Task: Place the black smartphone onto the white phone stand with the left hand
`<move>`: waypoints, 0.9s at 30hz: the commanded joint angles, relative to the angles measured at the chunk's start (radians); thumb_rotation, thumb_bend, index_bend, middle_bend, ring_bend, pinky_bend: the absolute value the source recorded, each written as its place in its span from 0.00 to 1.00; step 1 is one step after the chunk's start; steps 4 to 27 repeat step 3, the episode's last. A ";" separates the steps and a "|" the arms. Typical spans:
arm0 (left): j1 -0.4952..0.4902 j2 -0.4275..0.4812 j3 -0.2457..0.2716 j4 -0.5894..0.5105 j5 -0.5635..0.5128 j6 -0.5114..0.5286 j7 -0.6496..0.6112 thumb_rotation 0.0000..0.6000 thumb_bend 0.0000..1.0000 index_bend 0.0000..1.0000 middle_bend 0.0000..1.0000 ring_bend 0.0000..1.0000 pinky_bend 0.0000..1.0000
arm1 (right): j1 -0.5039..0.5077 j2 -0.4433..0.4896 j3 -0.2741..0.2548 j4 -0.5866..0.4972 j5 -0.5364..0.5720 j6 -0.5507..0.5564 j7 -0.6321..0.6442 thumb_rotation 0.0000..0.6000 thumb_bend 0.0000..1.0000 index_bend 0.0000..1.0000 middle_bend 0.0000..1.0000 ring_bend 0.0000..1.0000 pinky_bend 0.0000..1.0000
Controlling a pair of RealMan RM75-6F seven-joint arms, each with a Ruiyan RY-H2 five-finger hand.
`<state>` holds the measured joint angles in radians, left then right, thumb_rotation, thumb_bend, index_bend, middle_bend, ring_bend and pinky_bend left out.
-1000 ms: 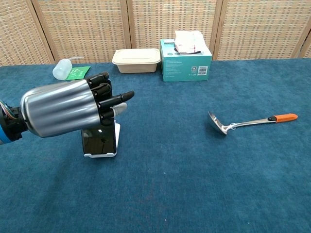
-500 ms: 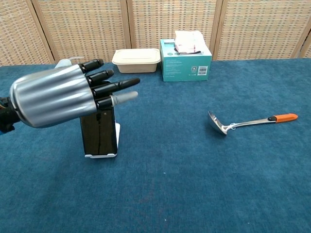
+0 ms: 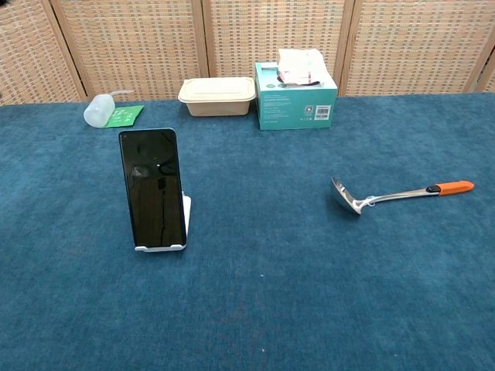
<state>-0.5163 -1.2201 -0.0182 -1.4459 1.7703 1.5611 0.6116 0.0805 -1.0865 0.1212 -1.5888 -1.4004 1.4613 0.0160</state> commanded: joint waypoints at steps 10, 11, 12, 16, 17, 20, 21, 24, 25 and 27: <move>0.222 0.099 -0.021 -0.161 -0.336 0.063 -0.545 1.00 0.00 0.00 0.00 0.00 0.00 | -0.001 -0.004 -0.002 -0.005 -0.002 0.004 -0.015 1.00 0.00 0.00 0.00 0.00 0.00; 0.222 0.099 -0.021 -0.161 -0.336 0.063 -0.545 1.00 0.00 0.00 0.00 0.00 0.00 | -0.001 -0.004 -0.002 -0.005 -0.002 0.004 -0.015 1.00 0.00 0.00 0.00 0.00 0.00; 0.222 0.099 -0.021 -0.161 -0.336 0.063 -0.545 1.00 0.00 0.00 0.00 0.00 0.00 | -0.001 -0.004 -0.002 -0.005 -0.002 0.004 -0.015 1.00 0.00 0.00 0.00 0.00 0.00; 0.222 0.099 -0.021 -0.161 -0.336 0.063 -0.545 1.00 0.00 0.00 0.00 0.00 0.00 | -0.001 -0.004 -0.002 -0.005 -0.002 0.004 -0.015 1.00 0.00 0.00 0.00 0.00 0.00; 0.222 0.099 -0.021 -0.161 -0.336 0.063 -0.545 1.00 0.00 0.00 0.00 0.00 0.00 | -0.001 -0.004 -0.002 -0.005 -0.002 0.004 -0.015 1.00 0.00 0.00 0.00 0.00 0.00; 0.222 0.099 -0.021 -0.161 -0.336 0.063 -0.545 1.00 0.00 0.00 0.00 0.00 0.00 | -0.001 -0.004 -0.002 -0.005 -0.002 0.004 -0.015 1.00 0.00 0.00 0.00 0.00 0.00; 0.222 0.099 -0.021 -0.161 -0.336 0.063 -0.545 1.00 0.00 0.00 0.00 0.00 0.00 | -0.001 -0.004 -0.002 -0.005 -0.002 0.004 -0.015 1.00 0.00 0.00 0.00 0.00 0.00; 0.222 0.099 -0.021 -0.161 -0.336 0.063 -0.545 1.00 0.00 0.00 0.00 0.00 0.00 | -0.001 -0.004 -0.002 -0.005 -0.002 0.004 -0.015 1.00 0.00 0.00 0.00 0.00 0.00; 0.222 0.099 -0.021 -0.161 -0.336 0.063 -0.545 1.00 0.00 0.00 0.00 0.00 0.00 | -0.001 -0.004 -0.002 -0.005 -0.002 0.004 -0.015 1.00 0.00 0.00 0.00 0.00 0.00; 0.222 0.099 -0.021 -0.161 -0.336 0.063 -0.545 1.00 0.00 0.00 0.00 0.00 0.00 | -0.001 -0.004 -0.002 -0.005 -0.002 0.004 -0.015 1.00 0.00 0.00 0.00 0.00 0.00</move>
